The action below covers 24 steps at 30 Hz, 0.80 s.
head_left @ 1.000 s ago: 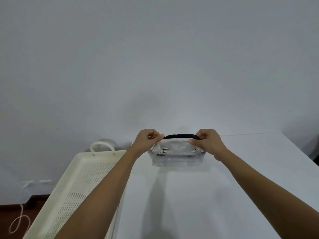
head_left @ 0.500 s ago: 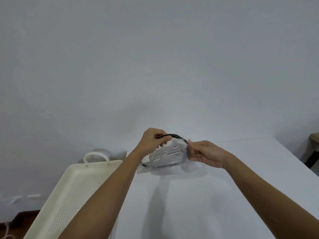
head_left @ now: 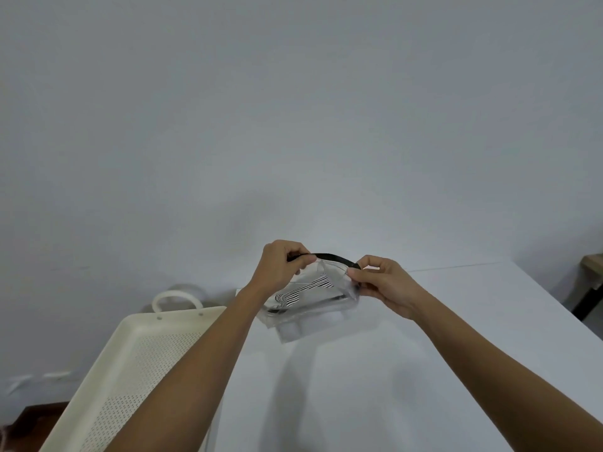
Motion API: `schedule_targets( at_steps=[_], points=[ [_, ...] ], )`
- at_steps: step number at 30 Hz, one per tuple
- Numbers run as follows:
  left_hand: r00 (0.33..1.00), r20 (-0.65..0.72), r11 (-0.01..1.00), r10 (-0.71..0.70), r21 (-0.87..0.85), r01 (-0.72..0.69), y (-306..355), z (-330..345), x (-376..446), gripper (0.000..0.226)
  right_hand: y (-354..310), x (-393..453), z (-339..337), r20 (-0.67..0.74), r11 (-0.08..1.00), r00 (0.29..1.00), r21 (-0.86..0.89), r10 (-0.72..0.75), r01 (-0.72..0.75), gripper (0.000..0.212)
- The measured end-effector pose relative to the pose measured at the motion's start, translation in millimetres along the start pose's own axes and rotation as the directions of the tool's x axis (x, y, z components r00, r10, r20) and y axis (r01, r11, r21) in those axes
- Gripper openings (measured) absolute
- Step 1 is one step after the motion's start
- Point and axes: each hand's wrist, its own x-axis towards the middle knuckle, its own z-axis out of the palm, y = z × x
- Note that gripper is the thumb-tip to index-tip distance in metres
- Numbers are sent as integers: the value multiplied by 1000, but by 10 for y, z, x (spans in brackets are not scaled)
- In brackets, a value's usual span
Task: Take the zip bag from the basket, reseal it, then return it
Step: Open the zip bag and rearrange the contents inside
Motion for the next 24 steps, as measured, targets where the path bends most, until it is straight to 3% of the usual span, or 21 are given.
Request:
schedule_targets(
  at_steps=[3, 7, 10, 13, 15, 19, 24],
  points=[
    [1000, -8, 1000, -8, 24, 8, -40, -25, -14, 12, -31, 29, 35, -158, 972, 981, -223, -114, 77, 22],
    [1000, -7, 996, -3, 93, 4, -59, -26, -24, 16, -7, 93, 120, -307, 895, 905, -420, -296, 150, 20],
    [998, 52, 982, 19, 185, -29, -50, -64, -15, 12, -10, 103, 187, -311, 865, 877, -461, -367, 198, 19],
    [980, 198, 992, 36, 114, -60, 39, -39, -22, 34, -77, 104, 267, -213, 866, 910, -442, -356, 235, 16],
    [967, 243, 992, 75, 80, -97, 125, 31, -15, 32, -128, 109, 317, -184, 874, 920, -419, -347, 246, 17],
    [972, 213, 990, 104, 67, -120, 234, 75, 45, 10, -192, 82, 272, -209, 947, 954, -285, -216, 152, 19],
    [986, 127, 987, 109, 104, -123, 269, 69, 98, 7, -101, -12, 141, 20, 992, 991, 3, 130, -130, 30]
  ],
)
